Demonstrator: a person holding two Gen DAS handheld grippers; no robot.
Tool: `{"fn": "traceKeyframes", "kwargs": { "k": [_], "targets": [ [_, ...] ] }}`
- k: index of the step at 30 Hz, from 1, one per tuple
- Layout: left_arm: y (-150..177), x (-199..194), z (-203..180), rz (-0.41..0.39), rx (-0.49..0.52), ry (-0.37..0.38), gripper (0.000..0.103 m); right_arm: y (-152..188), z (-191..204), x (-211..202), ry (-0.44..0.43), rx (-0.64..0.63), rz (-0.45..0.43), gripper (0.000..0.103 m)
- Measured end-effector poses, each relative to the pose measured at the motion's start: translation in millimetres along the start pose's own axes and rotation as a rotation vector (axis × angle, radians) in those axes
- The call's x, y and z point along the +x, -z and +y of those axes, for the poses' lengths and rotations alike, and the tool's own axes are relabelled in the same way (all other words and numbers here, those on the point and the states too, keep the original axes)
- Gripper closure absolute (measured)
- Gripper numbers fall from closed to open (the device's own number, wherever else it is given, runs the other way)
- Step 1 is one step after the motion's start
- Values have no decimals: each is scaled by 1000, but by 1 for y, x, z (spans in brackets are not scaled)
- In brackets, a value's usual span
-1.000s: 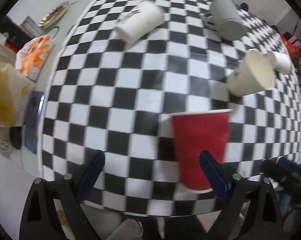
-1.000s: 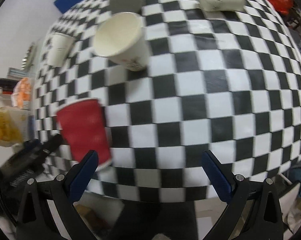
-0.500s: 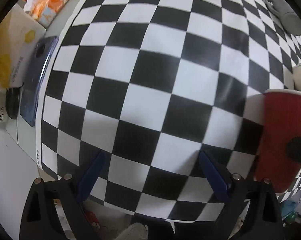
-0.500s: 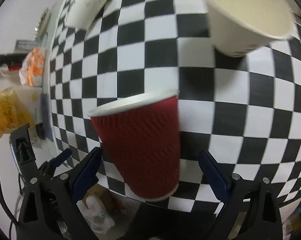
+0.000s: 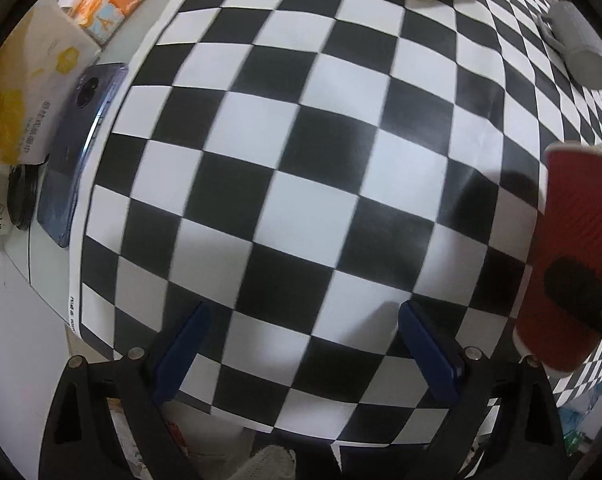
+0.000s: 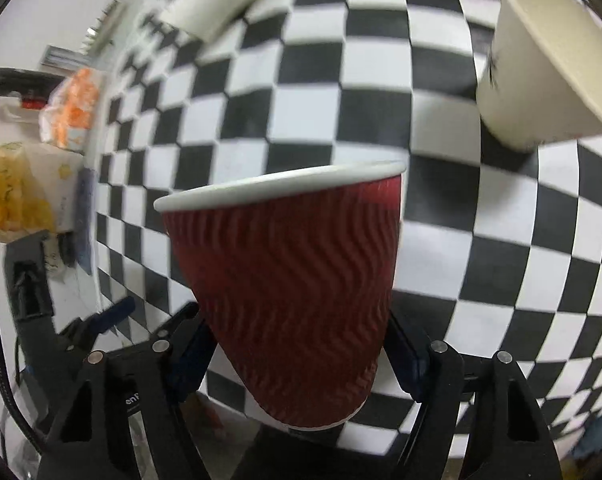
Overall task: Flip cup upright
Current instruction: 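Lower the red cup rim-up onto the table with the right gripper and open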
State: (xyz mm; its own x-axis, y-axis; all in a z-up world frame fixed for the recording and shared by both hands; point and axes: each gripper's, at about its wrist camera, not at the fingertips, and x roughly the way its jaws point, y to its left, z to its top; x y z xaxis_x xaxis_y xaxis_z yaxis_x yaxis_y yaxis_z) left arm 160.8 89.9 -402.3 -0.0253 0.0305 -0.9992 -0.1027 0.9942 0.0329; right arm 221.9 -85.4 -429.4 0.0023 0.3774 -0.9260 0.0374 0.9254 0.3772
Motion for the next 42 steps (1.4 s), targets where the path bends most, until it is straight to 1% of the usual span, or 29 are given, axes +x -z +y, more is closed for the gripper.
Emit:
{"fn": "traceKeyframes", "kwargs": {
  "k": [3,8,12,13,15,17,20,23,24,25,26,28,32,34,35,37,38,39,40,42],
  "targets": [
    [0,0,9,-8,-26,-6,7,2,7,-7,-44,-22,-122,27],
    [4,4,32,-16,-54,-22,7,18,15,-12,-50,-95,-325,27],
    [8,8,34,-14,-45,-26,7,45,16,-12,-24,-152,-450,27],
    [10,9,34,-15,-41,-28,7,51,13,-15,-3,-166,-478,27],
    [14,11,34,-19,-29,-29,7,60,13,-13,23,-187,-503,27],
    [19,12,35,-26,-17,-31,7,66,12,-12,54,-195,-497,27],
    [28,11,37,-50,6,-34,7,76,7,-6,90,-192,-461,26],
    [36,3,37,-93,39,-42,7,84,2,-4,116,-178,-430,25],
    [39,-2,37,-116,54,-47,7,86,4,-4,128,-176,-416,19],
    [40,-8,34,-133,62,-49,7,89,3,-4,136,-174,-404,15],
    [43,-13,34,-157,74,-48,7,92,3,-4,146,-167,-396,13],
    [48,-20,36,-183,88,-56,7,97,4,-8,175,-148,-388,13],
    [59,-39,37,-258,120,-84,7,109,4,-19,230,-99,-385,13],
    [61,-51,36,-301,135,-84,7,116,5,-25,256,-73,-374,13],
    [75,-63,19,-328,144,-83,7,120,6,-29,263,-64,-370,13],
    [85,-74,19,-344,165,-54,7,130,8,-37,289,-45,-356,13],
    [83,-85,16,-344,170,-48,6,135,8,-43,300,-34,-350,13],
    [89,-85,17,-344,171,-45,3,140,9,-49,321,-21,-344,13],
    [96,-92,17,-350,169,-37,3,146,10,-56,327,-10,-346,13],
    [103,-105,18,-377,169,-45,3,153,13,-70,367,16,-337,13]
  ]
}}
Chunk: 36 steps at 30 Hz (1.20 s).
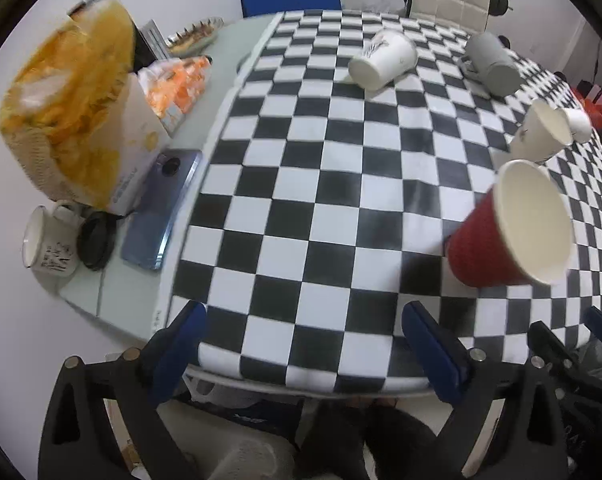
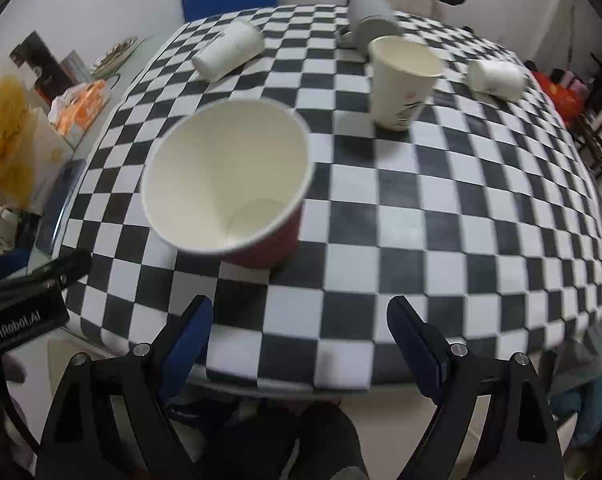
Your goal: Flip cup upright
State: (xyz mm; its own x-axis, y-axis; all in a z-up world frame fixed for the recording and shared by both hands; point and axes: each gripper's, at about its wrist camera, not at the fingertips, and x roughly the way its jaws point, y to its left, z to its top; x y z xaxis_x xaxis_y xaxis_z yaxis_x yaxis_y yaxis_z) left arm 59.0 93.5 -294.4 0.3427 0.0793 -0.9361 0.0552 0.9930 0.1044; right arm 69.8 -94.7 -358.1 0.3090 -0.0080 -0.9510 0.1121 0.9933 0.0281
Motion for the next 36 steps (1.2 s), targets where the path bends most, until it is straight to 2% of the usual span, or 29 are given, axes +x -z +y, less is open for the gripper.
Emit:
{"fn": "traceKeyframes", "kwargs": {
  "k": [11,15,24,36],
  "targets": [
    [-1,-104,-4,-83,17,52,3,4,-19,-124,55,29,-1,13],
    [-2,-138,-6,-94,19,56,3,6,-23,-166,35,38,11,13],
    [-1,-186,-7,-73,19,59,3,11,-26,-217,-2,40,55,13],
    [-4,-219,-5,-109,17,74,3,2,-36,-263,24,44,1,13]
  ]
}}
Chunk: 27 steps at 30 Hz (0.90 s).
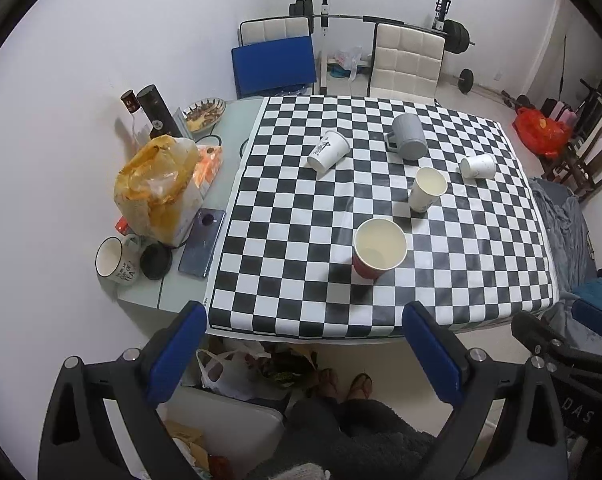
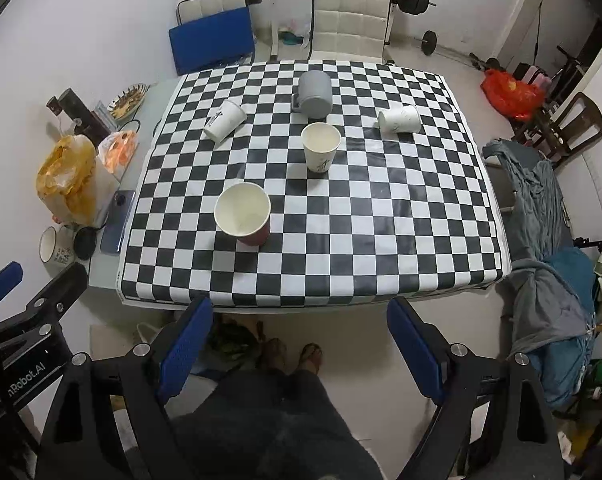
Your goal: Flip cup upright
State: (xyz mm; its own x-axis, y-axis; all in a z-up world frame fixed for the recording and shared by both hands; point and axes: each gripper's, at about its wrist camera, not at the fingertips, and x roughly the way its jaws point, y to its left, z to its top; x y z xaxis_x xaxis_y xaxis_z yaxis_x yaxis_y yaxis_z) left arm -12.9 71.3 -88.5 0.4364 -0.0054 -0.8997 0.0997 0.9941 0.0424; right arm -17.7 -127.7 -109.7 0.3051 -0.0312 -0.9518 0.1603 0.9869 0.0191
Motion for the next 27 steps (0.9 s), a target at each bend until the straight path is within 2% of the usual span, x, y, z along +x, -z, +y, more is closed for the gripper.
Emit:
{"fn": "traceKeyframes", "kwargs": {
  "k": [10,27],
  "targets": [
    [0,-13,-1,-20,-8,7,3,-2,-6,-21,5,4,-37,13],
    [-2,-22,-4,-36,-14,19,3,-8,-9,-33,27,-7,-60,13]
  ]
}}
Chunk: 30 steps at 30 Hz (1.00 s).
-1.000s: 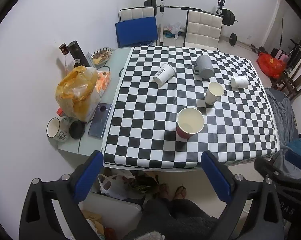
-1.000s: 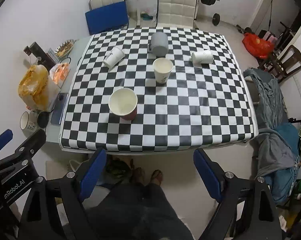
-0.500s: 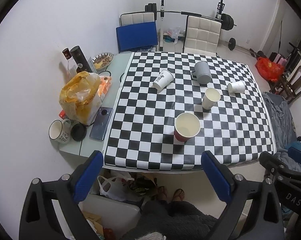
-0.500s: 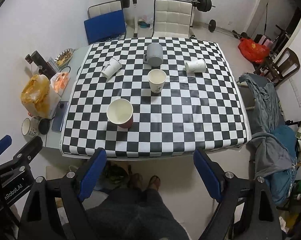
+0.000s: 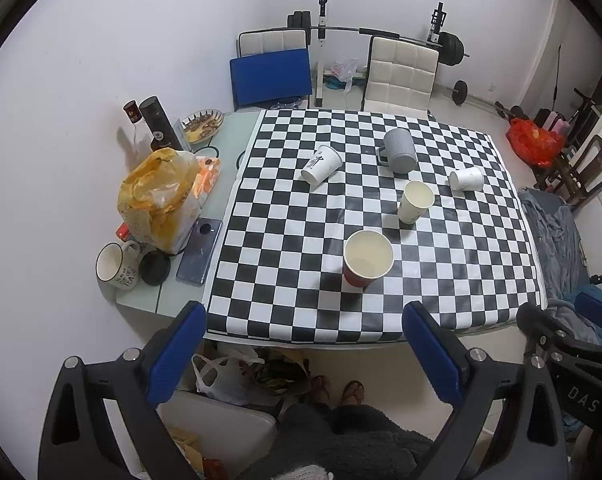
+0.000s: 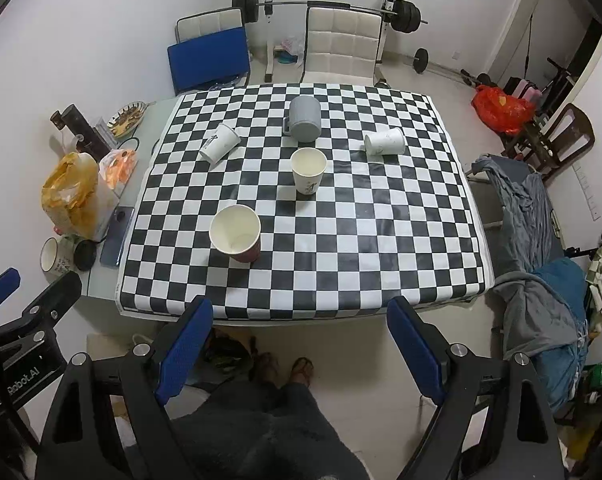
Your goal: Flip cup upright
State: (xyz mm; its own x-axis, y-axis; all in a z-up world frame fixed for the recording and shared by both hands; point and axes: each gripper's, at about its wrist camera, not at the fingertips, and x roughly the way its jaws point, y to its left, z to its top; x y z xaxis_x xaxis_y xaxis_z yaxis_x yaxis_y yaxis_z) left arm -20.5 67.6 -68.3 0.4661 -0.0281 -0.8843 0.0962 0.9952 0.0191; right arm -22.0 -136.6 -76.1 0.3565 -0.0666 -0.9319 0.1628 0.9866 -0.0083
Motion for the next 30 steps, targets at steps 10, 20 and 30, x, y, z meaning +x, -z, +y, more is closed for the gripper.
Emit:
{"fn": "traceKeyframes", "kwargs": {
  "k": [10,20,30],
  "targets": [
    [-1,-1,-2,-3,-1,1,3,-1,0,-5,4,-5,-10,13],
    [-4,-4,-4,-10,-3,-3,3,-5,2,-13,13,-11,-30,13],
    [-17,-10,-3,-30,-12,-3,3,-5,3,-15,13,-11,-35,13]
  ]
}}
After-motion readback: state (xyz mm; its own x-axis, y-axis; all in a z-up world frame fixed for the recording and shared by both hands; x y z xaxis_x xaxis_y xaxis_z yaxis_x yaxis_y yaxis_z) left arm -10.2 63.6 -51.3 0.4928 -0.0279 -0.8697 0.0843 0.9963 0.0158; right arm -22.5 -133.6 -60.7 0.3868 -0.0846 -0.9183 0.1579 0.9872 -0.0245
